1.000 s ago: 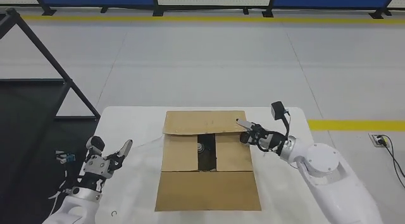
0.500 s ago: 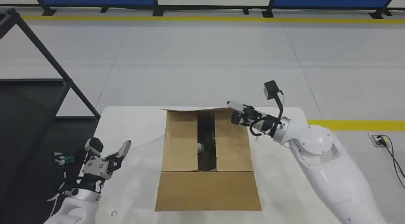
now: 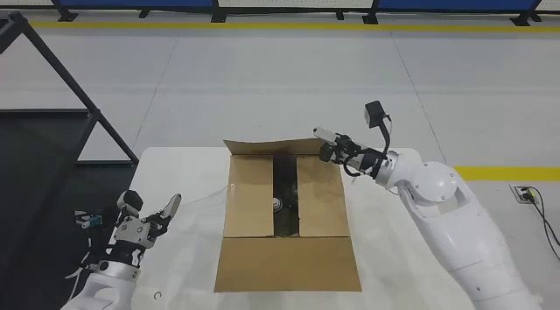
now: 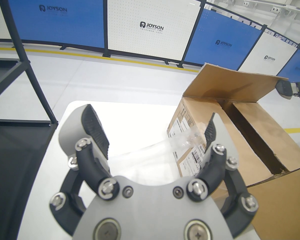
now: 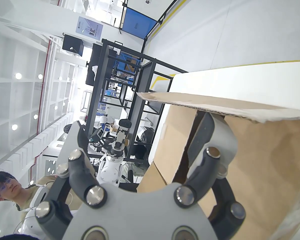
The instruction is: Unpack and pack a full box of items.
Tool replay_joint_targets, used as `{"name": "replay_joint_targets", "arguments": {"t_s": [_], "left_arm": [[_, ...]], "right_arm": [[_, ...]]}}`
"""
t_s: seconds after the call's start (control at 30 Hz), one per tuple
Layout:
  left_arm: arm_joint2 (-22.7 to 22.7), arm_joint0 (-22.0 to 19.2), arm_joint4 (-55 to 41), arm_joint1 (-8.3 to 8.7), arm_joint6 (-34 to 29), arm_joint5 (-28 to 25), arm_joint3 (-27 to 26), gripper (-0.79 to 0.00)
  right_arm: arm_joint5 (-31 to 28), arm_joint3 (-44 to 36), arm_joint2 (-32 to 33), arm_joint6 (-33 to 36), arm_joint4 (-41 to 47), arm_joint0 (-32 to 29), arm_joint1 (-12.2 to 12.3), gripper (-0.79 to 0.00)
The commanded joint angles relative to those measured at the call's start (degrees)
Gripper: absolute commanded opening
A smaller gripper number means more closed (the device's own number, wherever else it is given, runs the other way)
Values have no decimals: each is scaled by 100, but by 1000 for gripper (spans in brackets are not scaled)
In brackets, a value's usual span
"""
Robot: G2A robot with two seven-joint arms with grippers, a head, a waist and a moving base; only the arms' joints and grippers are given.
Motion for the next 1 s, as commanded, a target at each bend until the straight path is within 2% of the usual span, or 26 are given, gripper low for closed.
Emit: {"name": "replay_joint_targets", "arguments": {"t_s": [0.0,0.17,0.4,0.73,0.97], "left_arm": [[0,0,0,0,0,0,0,0],[35,-11,-36,-3,-36,-103,-21,0],[48,0,-2,-14,21,-93,3,0],[48,0,-2,-14,21,-93,3,0],[48,0,-2,-14,21,-93,3,0]], "right_arm": [[6,-14,-6,-22,0,-20,-2,0],[365,-42,-230,-807,-96,20,-127,0],[343,842,-604,-1385,31,539,-399,0],[227,2599,-1008,-1334,672,1327,-864,0],[-5,3432,-1183,-1547,1140,1600,-1230,0]]}}
